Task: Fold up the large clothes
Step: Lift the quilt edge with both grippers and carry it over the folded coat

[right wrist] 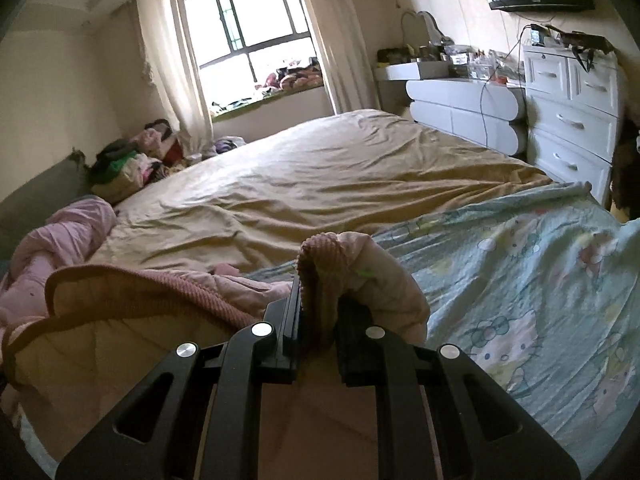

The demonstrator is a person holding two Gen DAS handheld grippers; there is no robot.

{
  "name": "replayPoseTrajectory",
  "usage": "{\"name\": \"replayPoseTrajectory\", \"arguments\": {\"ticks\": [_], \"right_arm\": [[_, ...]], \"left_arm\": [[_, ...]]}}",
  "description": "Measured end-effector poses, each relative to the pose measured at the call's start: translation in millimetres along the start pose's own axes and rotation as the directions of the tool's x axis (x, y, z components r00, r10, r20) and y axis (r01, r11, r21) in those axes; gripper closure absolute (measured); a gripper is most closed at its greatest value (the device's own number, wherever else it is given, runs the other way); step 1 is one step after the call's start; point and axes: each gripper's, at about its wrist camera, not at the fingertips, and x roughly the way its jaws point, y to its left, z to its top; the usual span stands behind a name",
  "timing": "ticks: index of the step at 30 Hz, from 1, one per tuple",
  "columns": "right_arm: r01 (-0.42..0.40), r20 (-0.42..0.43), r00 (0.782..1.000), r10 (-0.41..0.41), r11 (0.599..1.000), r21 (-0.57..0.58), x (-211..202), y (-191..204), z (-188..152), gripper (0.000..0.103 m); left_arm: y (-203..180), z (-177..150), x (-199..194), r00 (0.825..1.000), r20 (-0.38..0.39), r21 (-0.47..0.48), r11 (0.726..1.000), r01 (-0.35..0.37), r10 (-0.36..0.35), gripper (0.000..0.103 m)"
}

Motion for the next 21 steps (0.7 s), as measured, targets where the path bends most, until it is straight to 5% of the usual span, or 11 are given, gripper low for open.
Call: {"name": "replayPoseTrajectory", "arguments": {"ticks": [10,16,20,21], "right_arm": [[0.095,-0.046,0.994,-0.097,0.994,-0.043,35,12,-15,0.09],[0.103,-0.003,0.995,-0.103,0.994,-0.03,25,20,-18,0.083],[0.069,0.039,0.997,-0.068,0.997,-0.026,2,26,-19,0.064],[0.058,0.048,0.997,-0.057,0.998,-0.024,-4,27,-20,0.041]], "left_arm": [[-4,-25,41,0.995,-0.1,0.028,1.0,0.009,-0.006,0.087],[-2,-28,43,0.994,-0.11,0.021,0.999,0.027,-0.024,0.087],[-1,-27,44,0.994,-0.108,0.009,0.999,0.033,-0.032,0.087],[0,-27,44,0.994,-0.109,0.01,0.999,0.033,-0.032,0.087]]}}
